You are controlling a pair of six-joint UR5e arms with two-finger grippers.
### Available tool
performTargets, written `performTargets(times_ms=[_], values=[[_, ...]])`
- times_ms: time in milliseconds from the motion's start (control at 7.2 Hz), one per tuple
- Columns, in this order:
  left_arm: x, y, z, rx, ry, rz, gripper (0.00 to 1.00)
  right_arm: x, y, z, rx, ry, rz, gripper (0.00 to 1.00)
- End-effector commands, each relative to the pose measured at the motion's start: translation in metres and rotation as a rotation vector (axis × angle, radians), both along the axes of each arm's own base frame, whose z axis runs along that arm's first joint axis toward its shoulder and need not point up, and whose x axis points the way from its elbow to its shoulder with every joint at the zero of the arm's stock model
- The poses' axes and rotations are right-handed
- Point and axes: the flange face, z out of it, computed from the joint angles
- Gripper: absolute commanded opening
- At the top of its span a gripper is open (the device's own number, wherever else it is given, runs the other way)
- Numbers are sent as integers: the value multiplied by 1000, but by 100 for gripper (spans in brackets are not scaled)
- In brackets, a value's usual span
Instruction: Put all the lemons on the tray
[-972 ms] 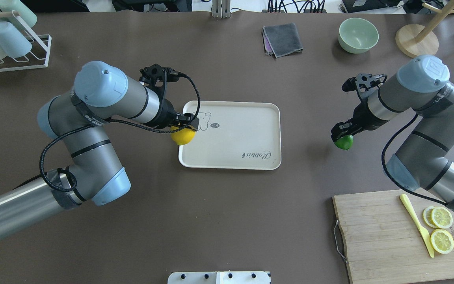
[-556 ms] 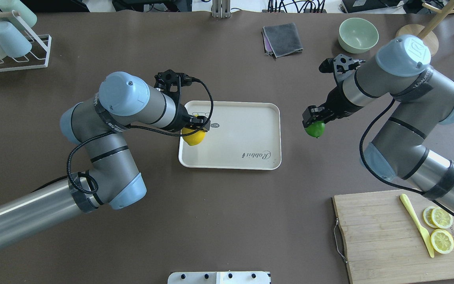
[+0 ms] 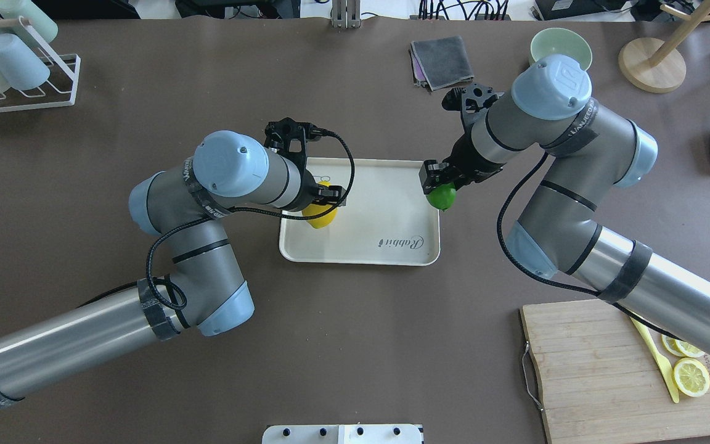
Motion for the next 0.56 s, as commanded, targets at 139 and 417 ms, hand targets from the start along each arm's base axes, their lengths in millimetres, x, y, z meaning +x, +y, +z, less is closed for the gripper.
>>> performTargets(times_ms=[139,417], values=[[-16,-2,-11,41,7,-46,98,-42,24,-14,14,15,31,0],[-66,-38,-24,32,39,-78,98,-71,21,-11,8,43,24,0]])
